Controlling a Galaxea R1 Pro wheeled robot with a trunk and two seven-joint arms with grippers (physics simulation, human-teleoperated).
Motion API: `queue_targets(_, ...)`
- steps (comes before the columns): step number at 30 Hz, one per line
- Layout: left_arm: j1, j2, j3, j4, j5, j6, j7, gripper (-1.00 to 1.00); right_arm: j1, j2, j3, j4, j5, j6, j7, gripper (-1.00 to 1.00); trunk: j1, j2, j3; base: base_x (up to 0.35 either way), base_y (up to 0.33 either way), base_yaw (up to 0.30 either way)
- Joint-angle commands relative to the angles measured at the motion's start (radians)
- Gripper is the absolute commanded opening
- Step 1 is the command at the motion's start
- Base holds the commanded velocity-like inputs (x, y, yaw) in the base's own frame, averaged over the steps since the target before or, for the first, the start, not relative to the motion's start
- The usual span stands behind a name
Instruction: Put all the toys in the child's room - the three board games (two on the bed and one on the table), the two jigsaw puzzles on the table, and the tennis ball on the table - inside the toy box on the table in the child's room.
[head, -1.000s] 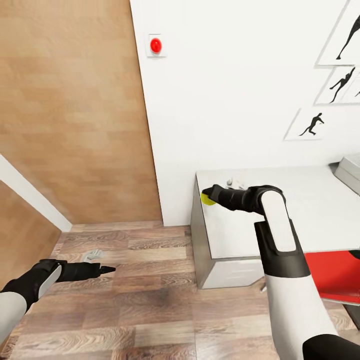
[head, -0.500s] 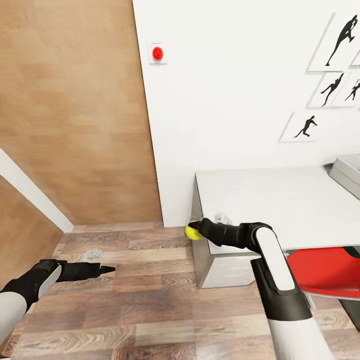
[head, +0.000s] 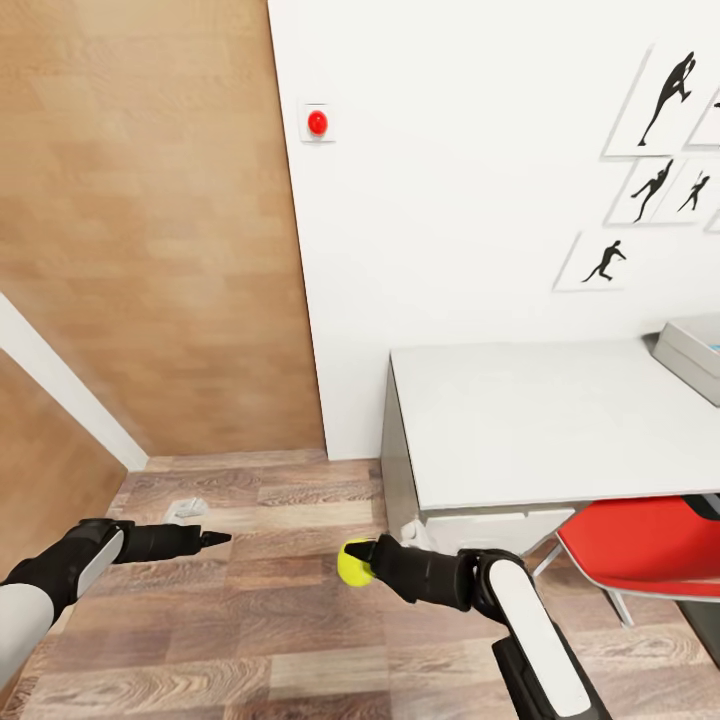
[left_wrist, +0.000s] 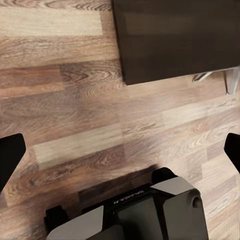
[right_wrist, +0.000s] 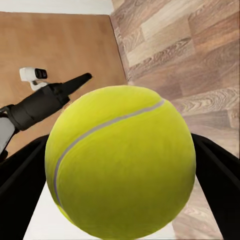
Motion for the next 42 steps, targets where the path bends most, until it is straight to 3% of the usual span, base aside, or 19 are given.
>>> queue_targets(1,-0.001,0.002,-0.005,0.000,0.010,0.007,0.001,1.00,0.010,-0.002,0.001,-0.001,-0.009,-0.015,0.002,-1.00,0.001,-0.002,0.000,0.000,0.000,0.000)
queue_targets(24,-0.001,0.005,-0.004,-0.001,0.011,0.007,0.000,1.00,0.031,-0.015,-0.006,0.032,0.009,-0.111,0.023,-1.00,0.001,-0.002,0.037,-0.037,0.000,-0.044)
queue_targets(27,-0.001,0.007,-0.004,-0.001,0.011,0.007,0.000,1.00,0.031,-0.014,-0.005,0.032,0.041,-0.112,0.023,-1.00,0.001,-0.002,0.041,-0.012,0.000,-0.137)
queue_targets(29,-0.001,0.006,-0.004,-0.001,0.011,0.007,0.000,1.00,0.030,-0.006,0.000,0.033,0.098,-0.114,0.023,-1.00,0.001,-0.002,0.042,-0.003,0.000,-0.034)
queue_targets(42,-0.001,0.007,-0.004,-0.001,0.011,0.007,-0.001,1.00,0.030,-0.002,0.001,0.039,0.108,-0.148,0.023,-1.00,0.001,-0.002,0.042,-0.014,0.000,-0.001)
